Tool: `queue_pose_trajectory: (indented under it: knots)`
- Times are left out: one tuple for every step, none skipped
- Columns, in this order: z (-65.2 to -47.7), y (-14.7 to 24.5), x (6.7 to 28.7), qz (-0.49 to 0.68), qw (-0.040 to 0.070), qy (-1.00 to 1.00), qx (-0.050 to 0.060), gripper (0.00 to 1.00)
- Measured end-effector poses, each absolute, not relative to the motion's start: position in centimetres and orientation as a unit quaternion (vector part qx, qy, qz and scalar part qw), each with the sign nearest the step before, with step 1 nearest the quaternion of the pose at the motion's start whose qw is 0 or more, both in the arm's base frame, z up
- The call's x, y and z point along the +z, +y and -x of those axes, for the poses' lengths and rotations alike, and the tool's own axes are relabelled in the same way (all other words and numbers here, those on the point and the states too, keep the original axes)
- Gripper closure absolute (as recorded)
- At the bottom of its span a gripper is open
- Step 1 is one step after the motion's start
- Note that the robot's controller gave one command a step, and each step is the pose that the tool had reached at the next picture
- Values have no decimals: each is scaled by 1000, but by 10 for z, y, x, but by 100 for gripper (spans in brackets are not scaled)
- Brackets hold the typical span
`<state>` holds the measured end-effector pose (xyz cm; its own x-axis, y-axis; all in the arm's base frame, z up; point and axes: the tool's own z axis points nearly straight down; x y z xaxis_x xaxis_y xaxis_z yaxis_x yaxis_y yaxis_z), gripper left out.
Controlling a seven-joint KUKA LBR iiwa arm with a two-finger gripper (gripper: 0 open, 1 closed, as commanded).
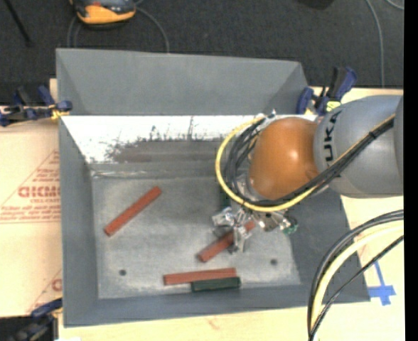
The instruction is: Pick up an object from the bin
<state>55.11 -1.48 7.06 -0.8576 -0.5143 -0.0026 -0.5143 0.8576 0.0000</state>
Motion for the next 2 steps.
queue_pose_trajectory:
  knots:
    - [-551, -15, 71, 266, 1, 964, 1, 100]
    - [-554, -1, 197, 267, 2, 964, 0, 100]
